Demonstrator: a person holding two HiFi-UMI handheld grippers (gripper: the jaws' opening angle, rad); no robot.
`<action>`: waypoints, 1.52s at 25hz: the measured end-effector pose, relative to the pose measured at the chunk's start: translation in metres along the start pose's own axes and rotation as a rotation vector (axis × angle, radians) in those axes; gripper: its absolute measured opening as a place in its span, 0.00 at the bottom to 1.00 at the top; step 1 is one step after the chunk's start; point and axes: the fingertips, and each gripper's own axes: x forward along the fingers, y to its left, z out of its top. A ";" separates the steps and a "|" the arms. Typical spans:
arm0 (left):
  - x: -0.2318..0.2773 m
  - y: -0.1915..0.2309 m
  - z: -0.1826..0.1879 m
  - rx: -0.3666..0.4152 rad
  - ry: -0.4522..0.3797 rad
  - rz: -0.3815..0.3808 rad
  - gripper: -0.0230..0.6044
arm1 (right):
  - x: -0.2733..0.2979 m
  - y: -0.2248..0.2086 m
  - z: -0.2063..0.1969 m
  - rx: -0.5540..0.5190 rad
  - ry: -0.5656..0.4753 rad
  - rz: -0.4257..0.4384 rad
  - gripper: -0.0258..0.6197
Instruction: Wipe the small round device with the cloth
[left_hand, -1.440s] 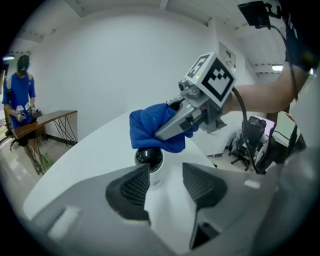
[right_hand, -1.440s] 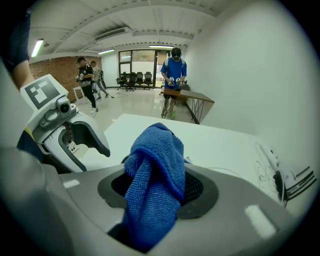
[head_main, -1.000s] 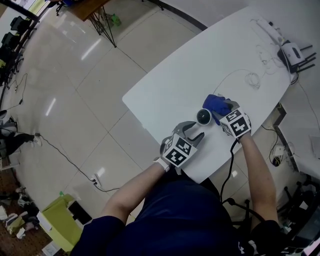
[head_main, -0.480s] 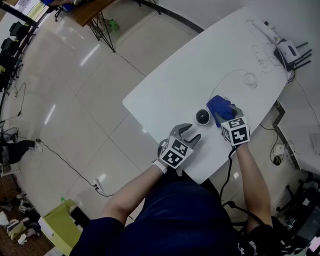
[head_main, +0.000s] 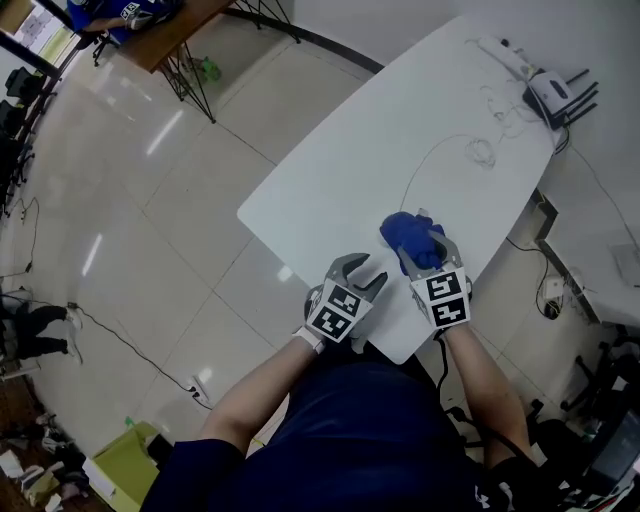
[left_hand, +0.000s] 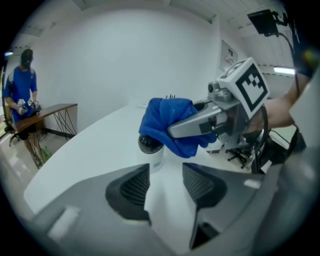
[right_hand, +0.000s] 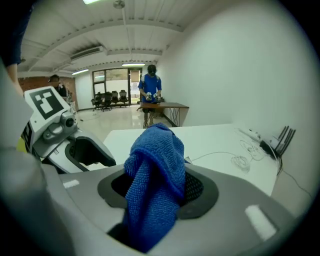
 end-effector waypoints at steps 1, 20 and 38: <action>0.000 0.000 -0.002 -0.002 0.004 -0.001 0.36 | -0.001 -0.006 -0.005 0.044 -0.003 -0.010 0.36; 0.009 -0.011 -0.016 -0.019 0.042 -0.025 0.36 | 0.023 0.005 -0.116 -0.016 0.326 0.010 0.36; -0.033 0.004 -0.036 -0.108 0.005 0.041 0.33 | -0.012 0.007 0.018 -0.156 -0.075 -0.102 0.36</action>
